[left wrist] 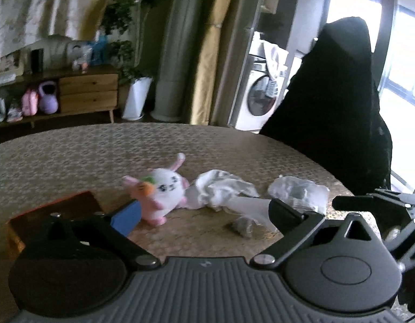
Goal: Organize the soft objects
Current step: 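Withdraw both open tools from the red box toward the remaining items, then reach the left tool to the small mesh pouch while the right tool reaches the cotton-swab bag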
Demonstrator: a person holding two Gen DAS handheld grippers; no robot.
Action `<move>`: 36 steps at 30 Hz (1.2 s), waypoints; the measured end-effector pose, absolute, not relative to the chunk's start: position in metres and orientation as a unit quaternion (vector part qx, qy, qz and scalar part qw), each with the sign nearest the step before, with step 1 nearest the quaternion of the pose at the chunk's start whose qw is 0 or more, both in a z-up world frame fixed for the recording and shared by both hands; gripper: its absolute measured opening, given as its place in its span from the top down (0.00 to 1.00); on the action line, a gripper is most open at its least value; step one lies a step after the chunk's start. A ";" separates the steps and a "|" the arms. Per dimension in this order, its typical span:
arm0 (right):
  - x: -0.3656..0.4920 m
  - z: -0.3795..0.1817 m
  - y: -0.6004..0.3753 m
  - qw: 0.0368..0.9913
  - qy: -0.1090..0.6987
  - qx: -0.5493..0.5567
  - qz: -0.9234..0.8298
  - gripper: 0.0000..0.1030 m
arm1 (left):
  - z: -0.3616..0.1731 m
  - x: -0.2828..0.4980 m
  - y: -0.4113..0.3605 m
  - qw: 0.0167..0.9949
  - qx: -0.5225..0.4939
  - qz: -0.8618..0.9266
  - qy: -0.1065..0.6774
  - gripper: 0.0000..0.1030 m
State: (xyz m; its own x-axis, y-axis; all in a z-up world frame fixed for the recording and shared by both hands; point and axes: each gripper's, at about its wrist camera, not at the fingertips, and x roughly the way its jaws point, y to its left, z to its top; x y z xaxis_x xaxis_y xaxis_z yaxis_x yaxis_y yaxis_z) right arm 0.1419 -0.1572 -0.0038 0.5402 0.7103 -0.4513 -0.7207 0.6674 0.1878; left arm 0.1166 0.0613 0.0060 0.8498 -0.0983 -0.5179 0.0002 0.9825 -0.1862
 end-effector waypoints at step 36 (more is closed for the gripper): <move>0.277 -0.110 -0.280 0.915 0.296 -0.016 0.275 0.02 | -0.112 0.242 -0.045 0.935 -0.038 -0.043 0.350 0.00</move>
